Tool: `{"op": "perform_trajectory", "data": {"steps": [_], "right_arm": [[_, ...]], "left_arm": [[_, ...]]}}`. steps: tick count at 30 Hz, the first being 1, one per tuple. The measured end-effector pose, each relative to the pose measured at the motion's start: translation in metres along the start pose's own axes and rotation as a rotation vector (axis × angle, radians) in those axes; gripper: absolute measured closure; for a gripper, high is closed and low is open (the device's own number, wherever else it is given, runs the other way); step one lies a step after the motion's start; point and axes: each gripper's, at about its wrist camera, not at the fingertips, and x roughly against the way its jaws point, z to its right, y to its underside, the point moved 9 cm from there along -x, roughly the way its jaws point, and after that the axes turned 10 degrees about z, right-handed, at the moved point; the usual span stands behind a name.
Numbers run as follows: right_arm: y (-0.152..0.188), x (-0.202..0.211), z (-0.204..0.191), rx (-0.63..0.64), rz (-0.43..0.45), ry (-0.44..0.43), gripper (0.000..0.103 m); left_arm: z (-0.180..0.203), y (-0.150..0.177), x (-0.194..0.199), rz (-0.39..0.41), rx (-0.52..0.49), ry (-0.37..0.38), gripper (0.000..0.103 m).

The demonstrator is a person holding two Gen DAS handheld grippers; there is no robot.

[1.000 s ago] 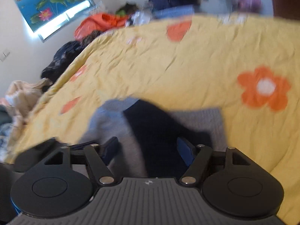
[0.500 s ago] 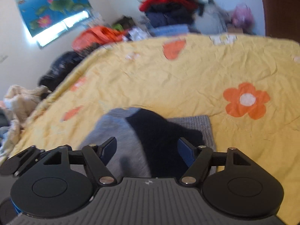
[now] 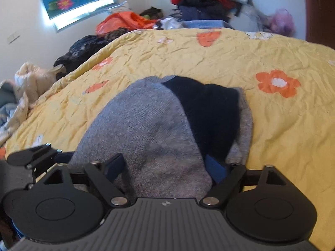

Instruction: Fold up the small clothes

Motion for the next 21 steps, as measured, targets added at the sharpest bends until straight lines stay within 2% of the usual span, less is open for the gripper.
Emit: {"op": "perform_trajectory", "data": {"steps": [2,4,6,8,9,10,13,16,19,21], "right_arm": [[-0.006,0.018,-0.006,-0.053,0.057,-0.056,0.024],[-0.002,0.027,-0.011,-0.077,0.066,-0.075,0.022],[0.012,0.021,-0.015,-0.096,0.028,-0.093,0.022],[0.03,0.007,-0.012,-0.127,-0.022,-0.104,0.022],[0.031,0.009,-0.012,-0.116,0.015,-0.12,0.022],[0.032,0.011,-0.012,-0.114,0.008,-0.12,0.022],[0.028,0.028,-0.015,-0.122,-0.014,-0.095,0.023],[0.029,0.053,-0.014,-0.053,0.024,-0.03,0.02],[0.04,0.073,-0.007,0.06,0.064,0.112,0.015],[0.053,0.082,-0.001,0.081,0.069,0.196,0.013]], "left_arm": [[0.008,-0.01,0.019,0.069,-0.026,0.018,0.011],[0.017,-0.014,0.029,0.107,-0.025,0.057,0.011],[0.027,-0.007,0.025,0.079,-0.022,0.097,0.011],[0.032,0.011,0.007,-0.01,-0.028,0.105,0.011],[0.03,0.018,0.002,-0.007,-0.043,0.084,0.01],[0.03,0.019,0.003,0.019,-0.056,0.074,0.01],[0.028,0.013,0.017,0.027,-0.037,0.076,0.01],[0.017,0.015,0.028,0.046,-0.022,0.04,0.01],[0.002,0.025,0.029,0.02,0.025,-0.041,0.01],[-0.005,0.029,0.034,0.017,0.086,-0.066,0.01]]}}
